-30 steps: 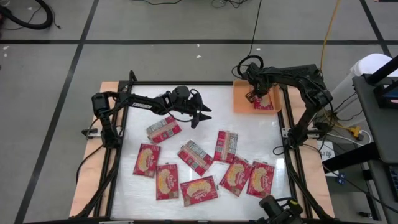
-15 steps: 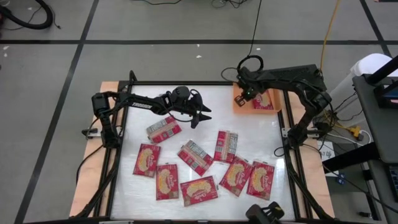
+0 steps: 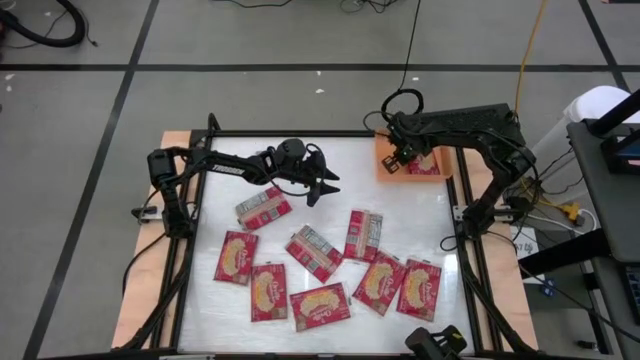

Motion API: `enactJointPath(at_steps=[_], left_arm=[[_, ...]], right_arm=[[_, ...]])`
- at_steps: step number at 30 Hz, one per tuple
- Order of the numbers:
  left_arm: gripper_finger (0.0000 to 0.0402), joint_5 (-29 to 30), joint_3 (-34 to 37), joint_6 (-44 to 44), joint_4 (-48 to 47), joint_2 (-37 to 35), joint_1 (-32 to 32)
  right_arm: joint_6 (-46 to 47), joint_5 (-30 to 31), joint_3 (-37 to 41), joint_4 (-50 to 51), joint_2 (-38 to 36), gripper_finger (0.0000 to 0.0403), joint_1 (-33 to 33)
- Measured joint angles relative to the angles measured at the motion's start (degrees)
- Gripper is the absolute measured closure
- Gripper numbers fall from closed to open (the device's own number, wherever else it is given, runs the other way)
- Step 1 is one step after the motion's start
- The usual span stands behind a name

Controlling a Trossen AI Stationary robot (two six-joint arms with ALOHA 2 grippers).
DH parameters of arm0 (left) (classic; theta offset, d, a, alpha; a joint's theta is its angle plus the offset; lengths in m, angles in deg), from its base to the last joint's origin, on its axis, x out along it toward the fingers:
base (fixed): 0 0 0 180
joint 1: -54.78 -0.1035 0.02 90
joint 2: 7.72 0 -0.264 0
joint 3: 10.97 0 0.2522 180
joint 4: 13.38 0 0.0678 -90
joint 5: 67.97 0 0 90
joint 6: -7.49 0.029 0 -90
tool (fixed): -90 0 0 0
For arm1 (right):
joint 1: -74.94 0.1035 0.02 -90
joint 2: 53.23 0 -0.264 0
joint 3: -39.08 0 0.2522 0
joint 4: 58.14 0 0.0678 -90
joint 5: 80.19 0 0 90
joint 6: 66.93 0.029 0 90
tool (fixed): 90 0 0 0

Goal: Sort popcorn bags into baskets
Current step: Put the red popcorn bag into the orange bin

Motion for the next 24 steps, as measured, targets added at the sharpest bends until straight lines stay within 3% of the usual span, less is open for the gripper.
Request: enactJointPath(at_steps=[8, 15, 21, 24], left_arm=[[0.019, 0.0, 0.0, 0.02, 0.07, 0.0, 0.0], [0.019, 0.0, 0.0, 0.04, 0.07, 0.0, 0.0], [0.019, 0.0, 0.0, 0.53, -0.61, 0.0, -0.03], [0.019, 0.49, 0.0, 0.67, -2.33, -0.08, -0.65]], right_arm=[[-1.08, 7.27, 0.19, 2.75, -1.73, 0.0395, -0.45], [-0.97, 7.06, 0.21, 2.37, -2.38, 0.0395, -1.27], [-0.65, 6.94, 0.16, -2.64, -7.97, 0.0395, 2.2], [-0.18, 3.24, 0.14, -4.8, -11.61, 0.0395, 4.63]])
